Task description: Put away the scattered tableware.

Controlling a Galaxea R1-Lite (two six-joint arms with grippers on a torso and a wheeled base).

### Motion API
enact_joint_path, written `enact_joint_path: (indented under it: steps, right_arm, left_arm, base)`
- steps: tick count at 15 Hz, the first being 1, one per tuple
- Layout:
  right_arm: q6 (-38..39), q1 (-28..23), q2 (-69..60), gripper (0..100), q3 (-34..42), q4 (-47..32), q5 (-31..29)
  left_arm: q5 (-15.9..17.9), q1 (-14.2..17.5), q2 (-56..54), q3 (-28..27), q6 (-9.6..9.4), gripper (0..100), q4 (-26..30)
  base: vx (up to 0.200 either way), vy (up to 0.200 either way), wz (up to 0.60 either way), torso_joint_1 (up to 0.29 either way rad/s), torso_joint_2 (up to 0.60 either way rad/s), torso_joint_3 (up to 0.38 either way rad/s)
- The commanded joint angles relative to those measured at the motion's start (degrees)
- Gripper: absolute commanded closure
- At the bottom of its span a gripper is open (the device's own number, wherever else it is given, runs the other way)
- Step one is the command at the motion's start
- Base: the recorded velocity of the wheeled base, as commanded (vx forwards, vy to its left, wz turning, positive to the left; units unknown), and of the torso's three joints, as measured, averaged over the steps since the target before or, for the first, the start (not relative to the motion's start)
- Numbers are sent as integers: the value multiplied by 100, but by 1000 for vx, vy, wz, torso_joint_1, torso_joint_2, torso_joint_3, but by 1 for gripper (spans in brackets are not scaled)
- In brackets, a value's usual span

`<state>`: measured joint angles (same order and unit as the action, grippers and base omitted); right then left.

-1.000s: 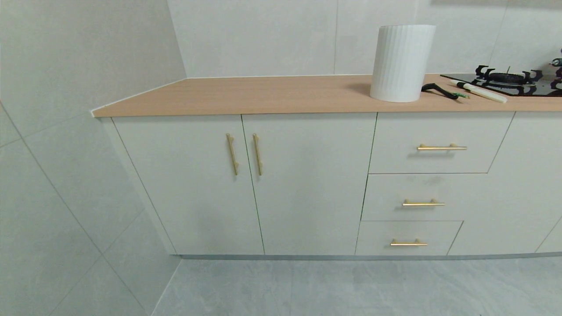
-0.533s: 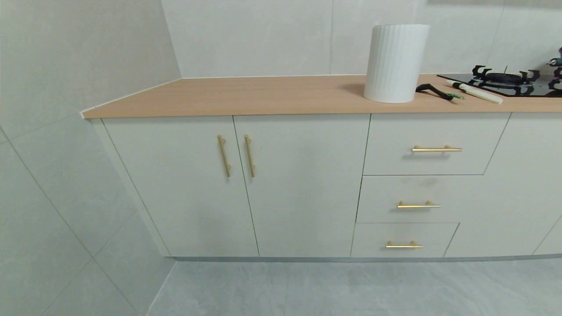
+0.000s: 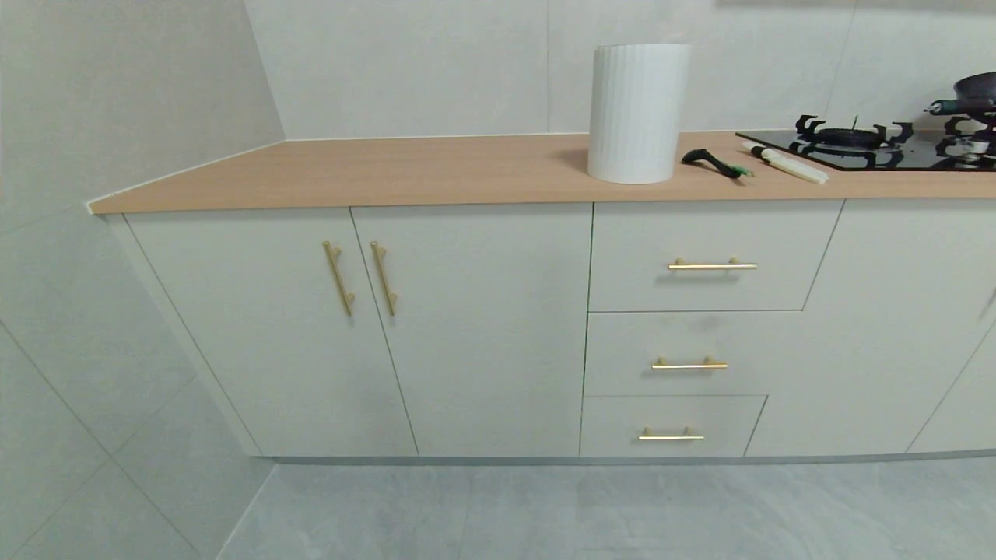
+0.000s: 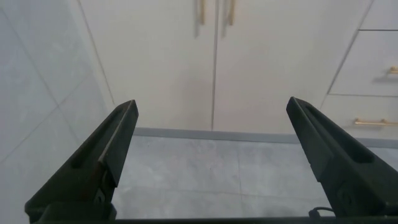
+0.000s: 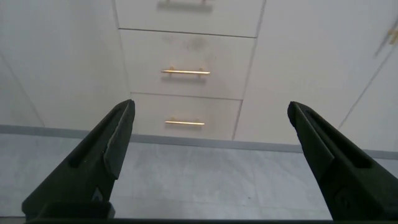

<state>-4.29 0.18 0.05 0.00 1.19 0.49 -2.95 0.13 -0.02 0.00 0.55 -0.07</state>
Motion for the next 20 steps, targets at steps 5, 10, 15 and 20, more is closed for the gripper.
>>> enact_joint_path:
  steps: [5,10,15,20]
  right_arm:
    - [-2,-1,13,0,0,4,4]
    - [-2,-1,4,0,0,4,4]
    - [-2,-1,13,0,0,4,4]
    - [-10,-1,13,0,0,12,4]
  left_arm:
    - [-4,-5,2,0,-2,0,-1]
    - [-4,-5,2,0,-2,0,-1]
    - [-4,-5,2,0,7,0,-1]
    - [-4,-5,2,0,7,0,-1]
  base:
    - [40,0,0,0,0,0]
    - [200,0,0,-1,1,2]
    - [120,0,0,0,1,2]
    - [0,0,0,0,0,0]
